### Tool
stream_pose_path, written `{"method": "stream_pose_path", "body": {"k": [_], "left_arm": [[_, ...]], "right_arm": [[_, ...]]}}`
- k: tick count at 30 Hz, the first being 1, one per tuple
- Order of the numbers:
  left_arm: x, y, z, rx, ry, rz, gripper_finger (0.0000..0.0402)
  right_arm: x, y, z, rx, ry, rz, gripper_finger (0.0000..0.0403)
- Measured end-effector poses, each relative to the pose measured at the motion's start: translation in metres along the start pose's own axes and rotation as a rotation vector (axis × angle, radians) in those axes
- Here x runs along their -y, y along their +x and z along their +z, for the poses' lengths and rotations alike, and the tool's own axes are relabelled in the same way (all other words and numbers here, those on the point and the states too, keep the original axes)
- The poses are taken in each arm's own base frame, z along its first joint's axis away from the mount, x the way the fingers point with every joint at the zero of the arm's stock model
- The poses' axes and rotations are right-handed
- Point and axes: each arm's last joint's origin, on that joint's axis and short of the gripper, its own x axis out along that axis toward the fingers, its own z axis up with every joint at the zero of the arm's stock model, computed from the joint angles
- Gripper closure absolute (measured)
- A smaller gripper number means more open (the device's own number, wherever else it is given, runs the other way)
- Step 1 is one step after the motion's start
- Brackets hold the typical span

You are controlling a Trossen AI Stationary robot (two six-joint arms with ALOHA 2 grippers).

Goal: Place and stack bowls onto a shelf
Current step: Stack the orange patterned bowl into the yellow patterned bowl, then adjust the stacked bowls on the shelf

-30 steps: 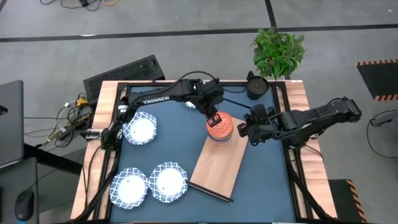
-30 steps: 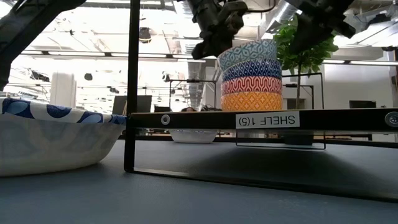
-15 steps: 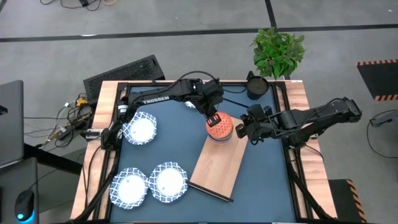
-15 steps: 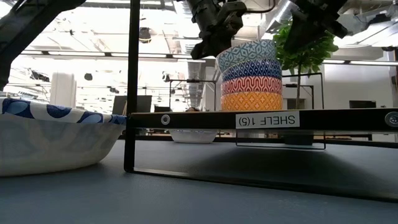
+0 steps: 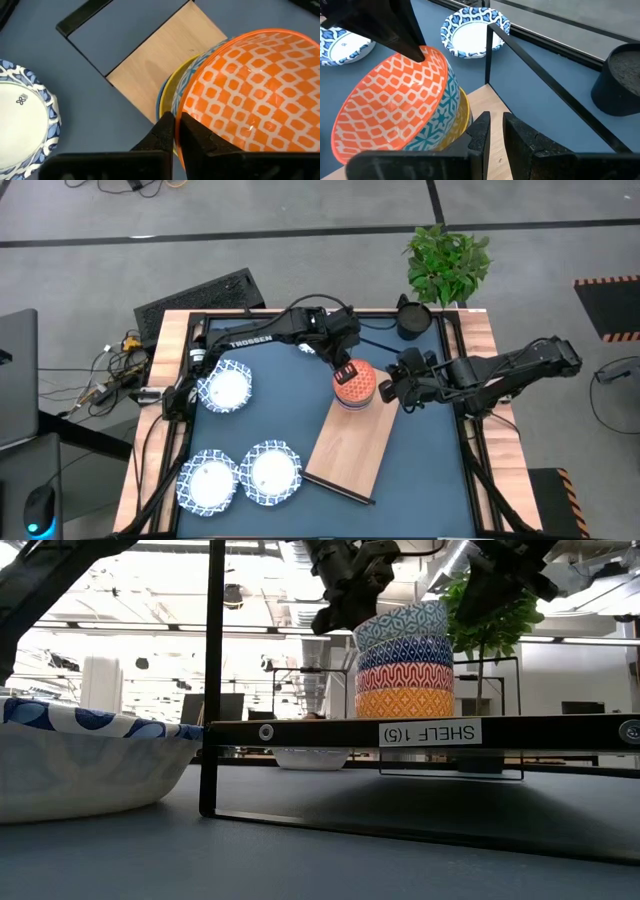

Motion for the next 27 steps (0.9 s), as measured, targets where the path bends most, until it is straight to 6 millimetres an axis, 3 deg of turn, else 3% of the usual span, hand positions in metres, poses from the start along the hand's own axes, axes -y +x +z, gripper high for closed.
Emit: {"method": "stream_pose_path", "body": {"k": [12,22,27], "left_arm": [[0.001,0.0,0.001,0.011,0.001,-0.023,0.0311],[-0.003,-0.004,-0.003,-0.052,0.041,-0.097,0.0304],[0.004,-0.029,-0.015,-0.134,0.129,-0.116,0.0303]], "right_arm": [[-0.001,0.0,0.0,-0.029,-0.005,0.028,0.0323],[-0.009,0.001,0.002,0.0,-0.034,0.066,0.0323],[-0.015,0.008,-0.001,0.021,-0.053,0.041,0.0323]]}}
